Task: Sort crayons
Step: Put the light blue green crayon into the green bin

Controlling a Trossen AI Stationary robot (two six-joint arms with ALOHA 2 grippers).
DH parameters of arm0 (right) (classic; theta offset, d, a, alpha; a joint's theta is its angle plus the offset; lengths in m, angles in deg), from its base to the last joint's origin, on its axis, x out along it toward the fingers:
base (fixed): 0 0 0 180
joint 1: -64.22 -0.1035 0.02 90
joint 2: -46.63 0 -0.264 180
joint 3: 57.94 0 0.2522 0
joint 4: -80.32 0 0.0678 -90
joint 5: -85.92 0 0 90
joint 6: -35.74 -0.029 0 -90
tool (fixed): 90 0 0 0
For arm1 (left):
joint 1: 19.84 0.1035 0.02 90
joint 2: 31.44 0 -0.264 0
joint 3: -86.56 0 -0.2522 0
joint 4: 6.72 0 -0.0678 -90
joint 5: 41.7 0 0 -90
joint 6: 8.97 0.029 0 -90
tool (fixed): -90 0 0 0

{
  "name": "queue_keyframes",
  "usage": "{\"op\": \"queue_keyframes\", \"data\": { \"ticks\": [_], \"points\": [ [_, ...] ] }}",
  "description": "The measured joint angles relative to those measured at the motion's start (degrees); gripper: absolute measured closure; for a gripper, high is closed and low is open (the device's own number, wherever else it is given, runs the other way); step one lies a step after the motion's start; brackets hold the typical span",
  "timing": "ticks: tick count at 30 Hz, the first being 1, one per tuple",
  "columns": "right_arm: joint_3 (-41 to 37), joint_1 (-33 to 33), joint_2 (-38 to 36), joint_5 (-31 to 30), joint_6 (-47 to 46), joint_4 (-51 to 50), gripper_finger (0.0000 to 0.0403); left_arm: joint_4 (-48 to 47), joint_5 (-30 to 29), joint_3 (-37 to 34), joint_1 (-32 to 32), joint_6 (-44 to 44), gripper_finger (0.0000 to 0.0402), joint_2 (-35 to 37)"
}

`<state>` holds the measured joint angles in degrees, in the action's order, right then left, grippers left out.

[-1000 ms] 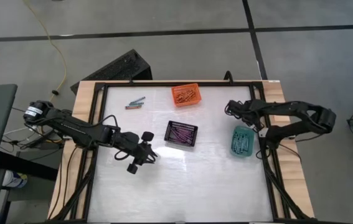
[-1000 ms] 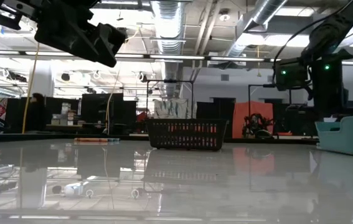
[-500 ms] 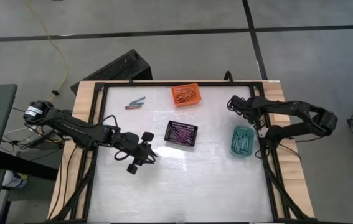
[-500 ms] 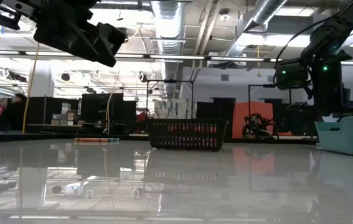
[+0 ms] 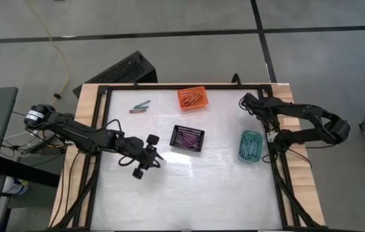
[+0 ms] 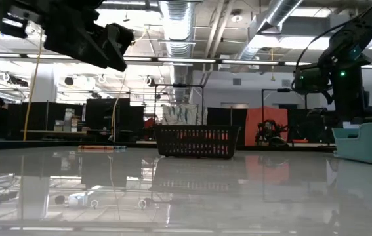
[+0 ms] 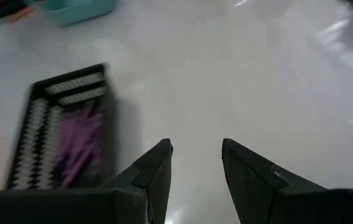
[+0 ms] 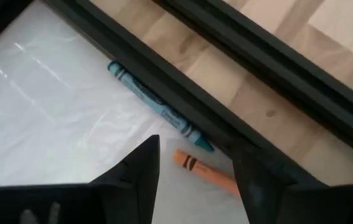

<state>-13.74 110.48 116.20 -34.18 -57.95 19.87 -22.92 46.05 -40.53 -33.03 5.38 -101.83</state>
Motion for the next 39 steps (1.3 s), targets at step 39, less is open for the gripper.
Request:
{"op": "queue_keyframes", "data": {
  "ticks": [39],
  "points": [
    [0.00, 4.78, 2.57, 7.19, 7.20, 2.59, 0.0211, 6.04, 21.54, 1.36, 28.89, -25.15, 0.0270, 0.00]
  ]
}}
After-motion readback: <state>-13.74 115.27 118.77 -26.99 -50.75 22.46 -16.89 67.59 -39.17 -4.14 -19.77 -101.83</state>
